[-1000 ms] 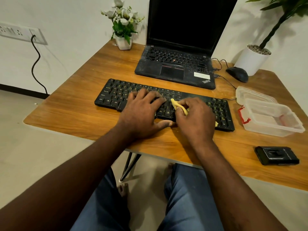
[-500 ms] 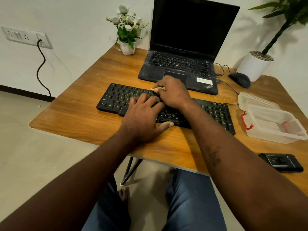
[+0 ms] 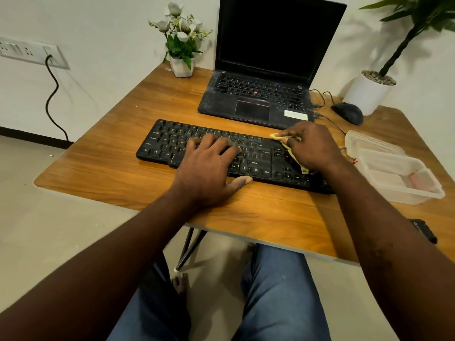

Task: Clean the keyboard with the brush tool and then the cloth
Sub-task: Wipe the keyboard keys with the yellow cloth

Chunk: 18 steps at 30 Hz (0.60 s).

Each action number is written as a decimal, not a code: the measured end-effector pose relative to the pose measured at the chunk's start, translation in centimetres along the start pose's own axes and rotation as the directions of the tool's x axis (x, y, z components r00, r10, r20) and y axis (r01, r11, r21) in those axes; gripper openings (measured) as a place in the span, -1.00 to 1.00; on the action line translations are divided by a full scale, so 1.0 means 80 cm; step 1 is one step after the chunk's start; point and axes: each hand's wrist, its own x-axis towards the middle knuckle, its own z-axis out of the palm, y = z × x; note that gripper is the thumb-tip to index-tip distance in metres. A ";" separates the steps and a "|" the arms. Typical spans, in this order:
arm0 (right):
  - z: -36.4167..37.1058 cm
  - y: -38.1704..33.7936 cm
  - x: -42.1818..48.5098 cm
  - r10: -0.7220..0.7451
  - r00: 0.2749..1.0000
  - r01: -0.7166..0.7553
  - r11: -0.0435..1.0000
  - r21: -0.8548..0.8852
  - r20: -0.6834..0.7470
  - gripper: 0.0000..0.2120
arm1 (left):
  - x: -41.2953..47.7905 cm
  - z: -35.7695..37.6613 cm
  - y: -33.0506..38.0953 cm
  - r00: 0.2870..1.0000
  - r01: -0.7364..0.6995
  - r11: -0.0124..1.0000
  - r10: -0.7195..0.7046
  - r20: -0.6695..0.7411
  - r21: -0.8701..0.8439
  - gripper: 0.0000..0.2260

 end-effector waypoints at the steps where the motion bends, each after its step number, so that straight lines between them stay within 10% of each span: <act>1: 0.003 -0.004 0.000 -0.004 1.000 0.004 1.000 0.003 -0.008 -0.76 | 0.001 0.000 0.001 1.000 -0.014 1.000 0.014 0.005 0.009 -0.29; 18: 0.021 -0.045 0.010 0.027 0.996 -0.036 0.993 -0.111 -0.086 -0.82 | 0.012 0.003 0.006 0.998 -0.028 1.000 0.028 0.057 0.000 -0.26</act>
